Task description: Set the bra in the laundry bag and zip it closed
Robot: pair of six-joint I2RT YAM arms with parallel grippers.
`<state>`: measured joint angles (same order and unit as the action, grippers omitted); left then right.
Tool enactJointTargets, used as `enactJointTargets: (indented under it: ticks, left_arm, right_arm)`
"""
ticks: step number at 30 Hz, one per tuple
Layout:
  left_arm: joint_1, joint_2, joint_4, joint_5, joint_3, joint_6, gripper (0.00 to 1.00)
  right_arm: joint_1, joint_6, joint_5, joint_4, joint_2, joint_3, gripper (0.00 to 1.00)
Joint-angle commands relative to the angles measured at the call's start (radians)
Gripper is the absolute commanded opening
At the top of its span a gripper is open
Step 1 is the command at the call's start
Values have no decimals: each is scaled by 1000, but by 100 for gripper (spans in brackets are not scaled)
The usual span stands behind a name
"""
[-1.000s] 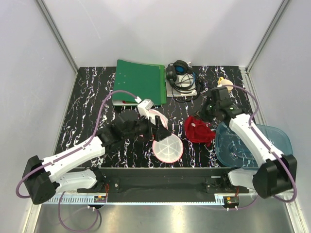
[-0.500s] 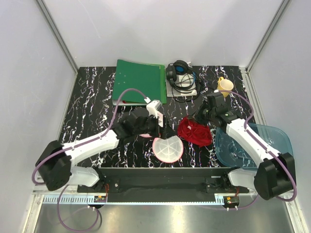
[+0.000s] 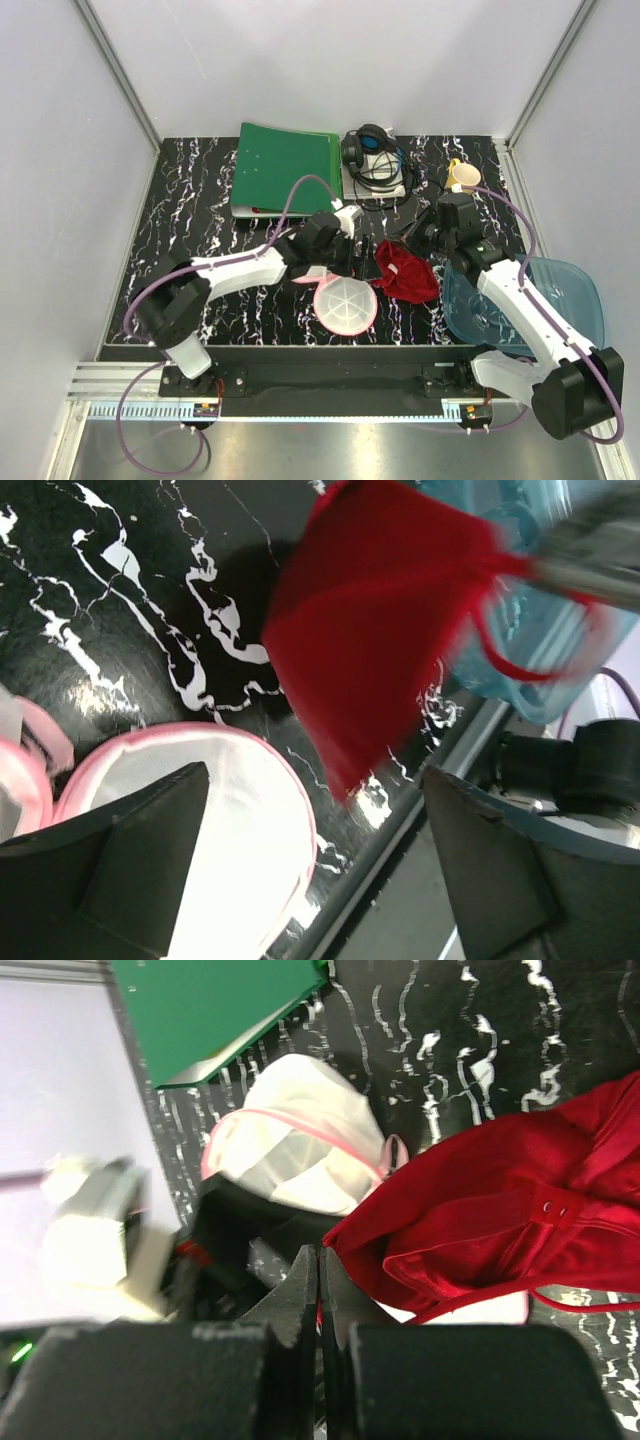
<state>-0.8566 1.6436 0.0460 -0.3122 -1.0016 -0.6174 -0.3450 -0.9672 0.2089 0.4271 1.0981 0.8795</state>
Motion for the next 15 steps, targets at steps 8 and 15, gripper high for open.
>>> enactJointTargets:
  ticks: [8, 15]
  left_arm:
    - [24, -8, -43, -15, -104, 91, 0]
    - [44, -215, -306, -11, -134, 212, 0]
  right_arm:
    - [-3, 89, -11, 45, -89, 4, 13]
    - [-3, 393, -77, 219, -122, 55, 79]
